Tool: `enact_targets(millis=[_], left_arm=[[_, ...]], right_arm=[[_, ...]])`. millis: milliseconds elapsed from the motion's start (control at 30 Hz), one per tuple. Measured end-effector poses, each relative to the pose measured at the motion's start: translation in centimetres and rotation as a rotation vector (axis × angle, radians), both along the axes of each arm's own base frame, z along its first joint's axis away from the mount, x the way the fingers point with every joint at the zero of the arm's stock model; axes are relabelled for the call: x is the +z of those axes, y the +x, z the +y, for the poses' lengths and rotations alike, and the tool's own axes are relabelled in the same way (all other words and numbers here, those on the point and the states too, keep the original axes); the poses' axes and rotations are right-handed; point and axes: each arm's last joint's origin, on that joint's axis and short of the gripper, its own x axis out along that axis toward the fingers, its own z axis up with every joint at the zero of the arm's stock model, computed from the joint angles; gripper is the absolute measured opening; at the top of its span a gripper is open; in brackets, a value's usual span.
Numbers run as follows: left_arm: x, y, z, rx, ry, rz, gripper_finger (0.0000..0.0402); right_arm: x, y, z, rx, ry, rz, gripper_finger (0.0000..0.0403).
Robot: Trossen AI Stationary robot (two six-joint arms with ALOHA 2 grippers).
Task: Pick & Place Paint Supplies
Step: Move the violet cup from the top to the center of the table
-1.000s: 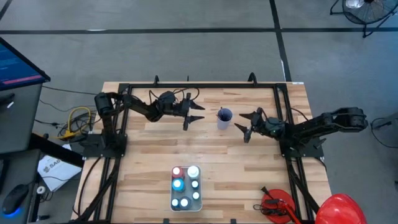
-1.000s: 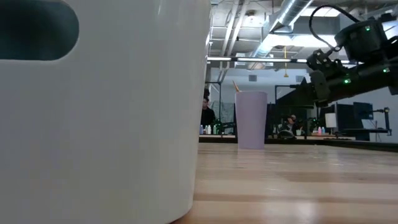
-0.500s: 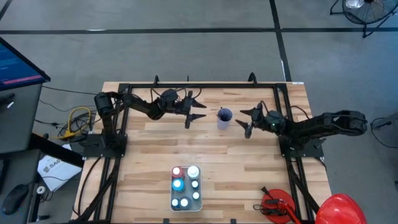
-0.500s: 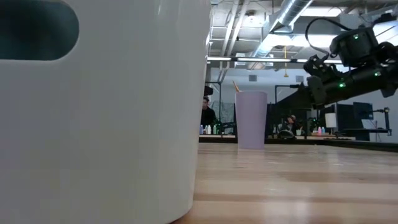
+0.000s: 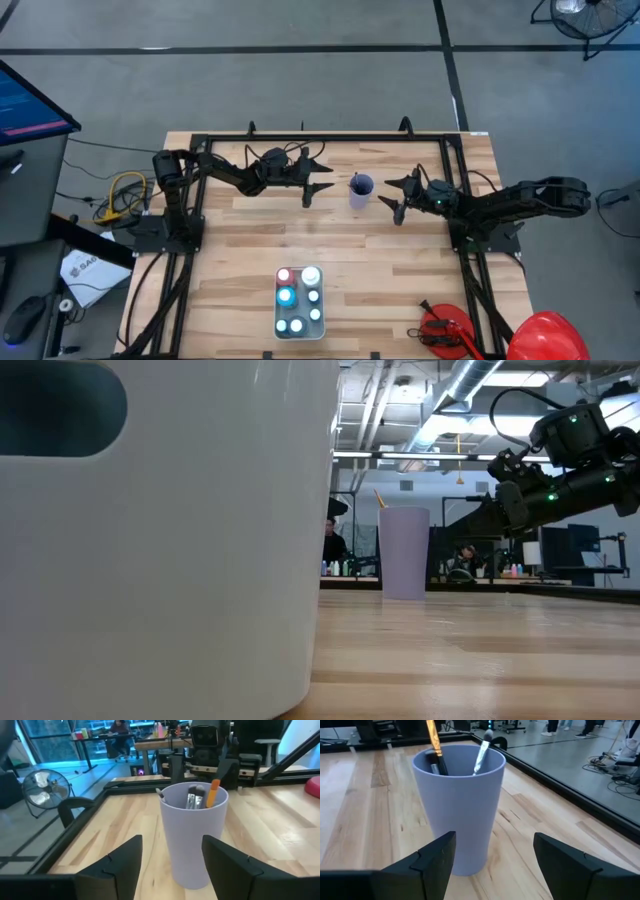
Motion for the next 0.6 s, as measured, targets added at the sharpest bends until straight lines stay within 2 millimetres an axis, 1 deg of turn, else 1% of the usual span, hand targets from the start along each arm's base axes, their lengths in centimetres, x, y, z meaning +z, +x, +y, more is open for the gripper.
enact_targets(millis=[100, 300, 467, 533, 600], left_arm=[[-0.1, 0.0, -0.2, -0.002, -0.022, 0.011, 0.0215], [-0.1, 0.4, -0.9, -0.033, -0.029, 0.018, 0.0262], [0.4, 1.4, -1.9, -0.071, -0.019, -0.005, 0.0291], [0.2, 1.8, -2.1, -0.074, -0.020, -0.001, 0.0297], [-0.5, 2.4, -2.0, -0.065, -0.040, 0.013, 0.0302]], right_arm=[[0.0, 0.0, 0.0, 0.000, 0.007, -0.001, 0.0261], [0.3, 0.4, -0.1, 0.002, 0.015, -0.006, 0.0261], [0.7, 1.7, 0.0, 0.035, -0.002, 0.050, 0.0261], [0.6, 2.4, -0.1, 0.038, 0.002, 0.071, 0.0261], [0.1, 3.1, -0.3, 0.036, 0.019, 0.109, 0.0261]])
